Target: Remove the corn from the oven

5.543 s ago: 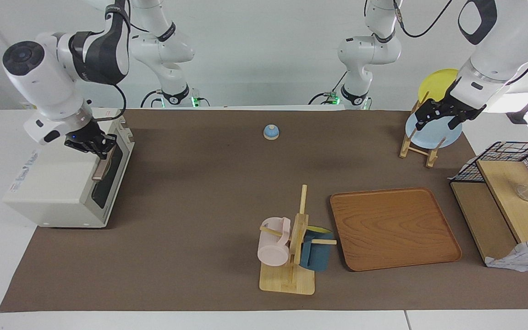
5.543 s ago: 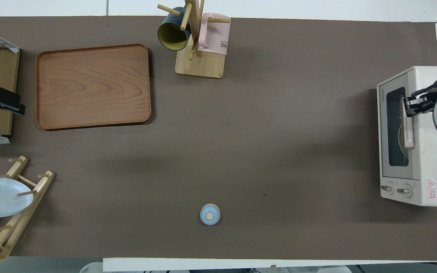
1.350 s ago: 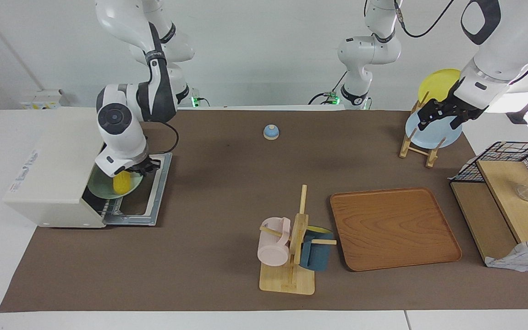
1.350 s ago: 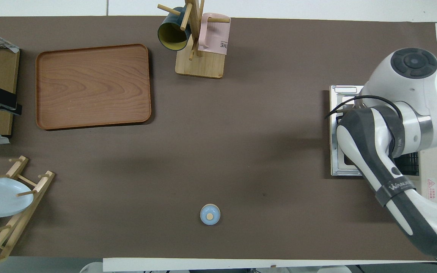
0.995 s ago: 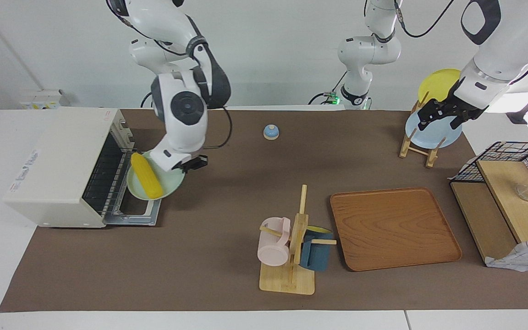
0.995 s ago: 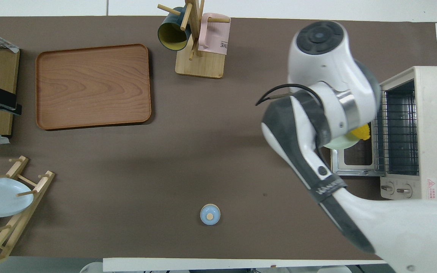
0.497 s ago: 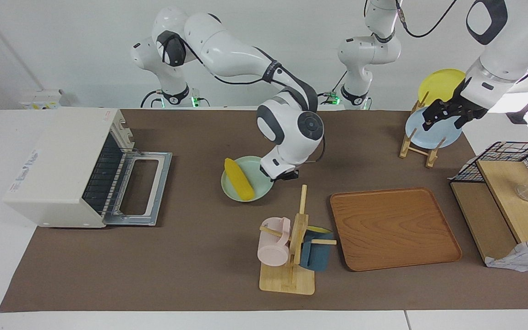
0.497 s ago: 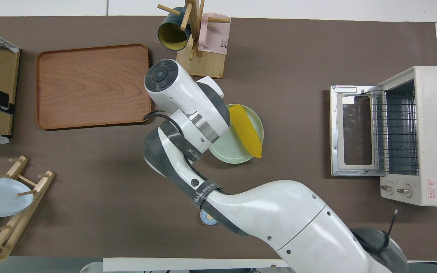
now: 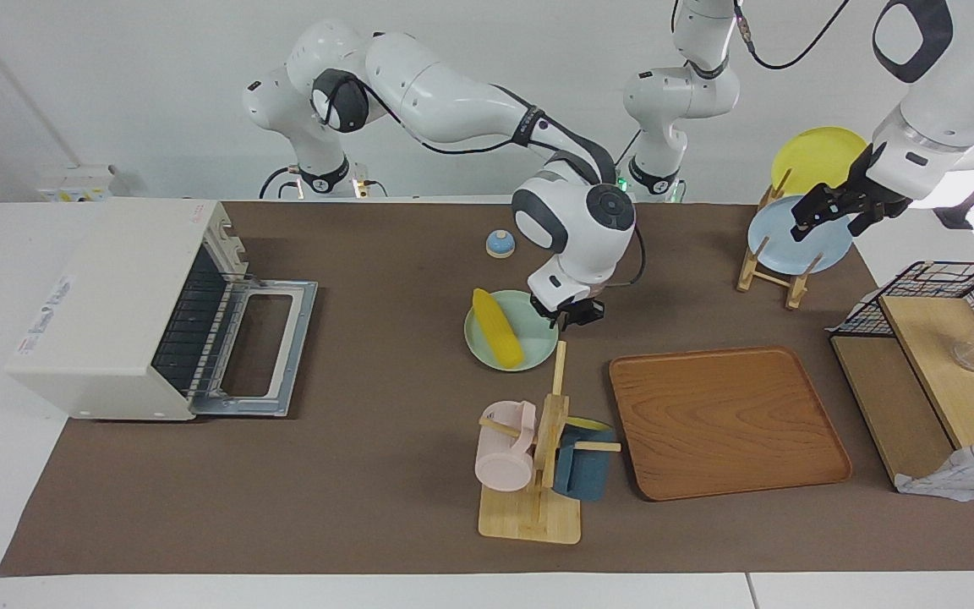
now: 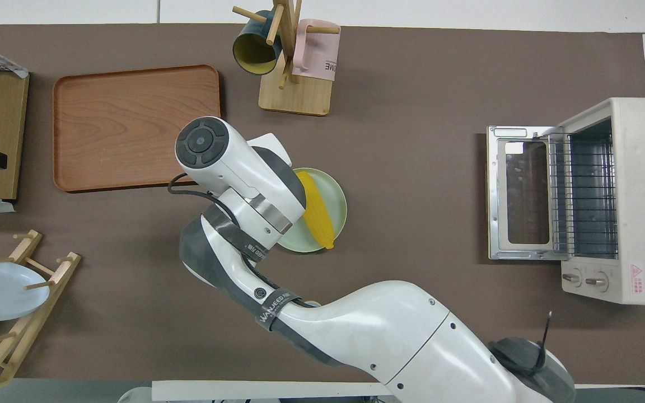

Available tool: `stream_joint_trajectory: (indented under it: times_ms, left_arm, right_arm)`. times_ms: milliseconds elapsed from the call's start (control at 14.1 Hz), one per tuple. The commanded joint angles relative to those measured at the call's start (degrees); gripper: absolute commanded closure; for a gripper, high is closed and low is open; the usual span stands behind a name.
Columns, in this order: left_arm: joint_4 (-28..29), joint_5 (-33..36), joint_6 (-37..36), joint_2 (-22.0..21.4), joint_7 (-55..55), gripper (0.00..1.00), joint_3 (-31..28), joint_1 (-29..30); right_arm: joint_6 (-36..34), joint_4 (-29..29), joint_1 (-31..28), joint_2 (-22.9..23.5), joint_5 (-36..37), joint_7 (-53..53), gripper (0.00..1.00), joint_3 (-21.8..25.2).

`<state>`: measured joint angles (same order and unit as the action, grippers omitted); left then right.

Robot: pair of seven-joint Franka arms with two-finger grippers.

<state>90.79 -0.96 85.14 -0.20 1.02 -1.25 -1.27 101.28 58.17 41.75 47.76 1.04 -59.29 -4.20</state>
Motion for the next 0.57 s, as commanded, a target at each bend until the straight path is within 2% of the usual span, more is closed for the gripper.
stream_joint_trajectory:
  times_ms: [0,213,284,355,426,497]
  left_arm:
    - [1.2,-0.7,0.7,-1.2,-0.1,0.00,0.2,0.2]
    - [5.3,-3.6,1.2,-3.9,2.2,0.00,1.2,-2.0]
    - [5.1,-4.1,2.5,-3.8,7.5,0.00,1.4,-4.3]
    - [7.2,-4.2,7.8,-4.1,13.9,0.00,1.7,-6.2]
    - [12.3,-4.2,14.2,-5.2,18.7,0.00,1.9,-10.4]
    - [13.9,-4.2,16.9,-5.2,20.7,0.00,2.0,-13.9]
  right_arm:
    - [0.1,-1.5,-1.7,-1.9,-0.9,-0.9,0.00,-0.4]
    - [-7.0,2.3,-9.3,-10.9,-1.1,8.6,0.01,-0.3]
    - [-8.3,7.3,-12.2,-14.8,-1.1,13.0,0.01,-0.3]
    - [-7.1,14.3,-14.7,-19.1,-0.7,16.5,0.03,-0.3]
    - [-3.0,23.6,-17.5,-24.2,-0.4,21.4,0.09,-0.2]
    - [0.9,31.0,-20.1,-27.7,-0.4,25.8,0.17,-0.2]
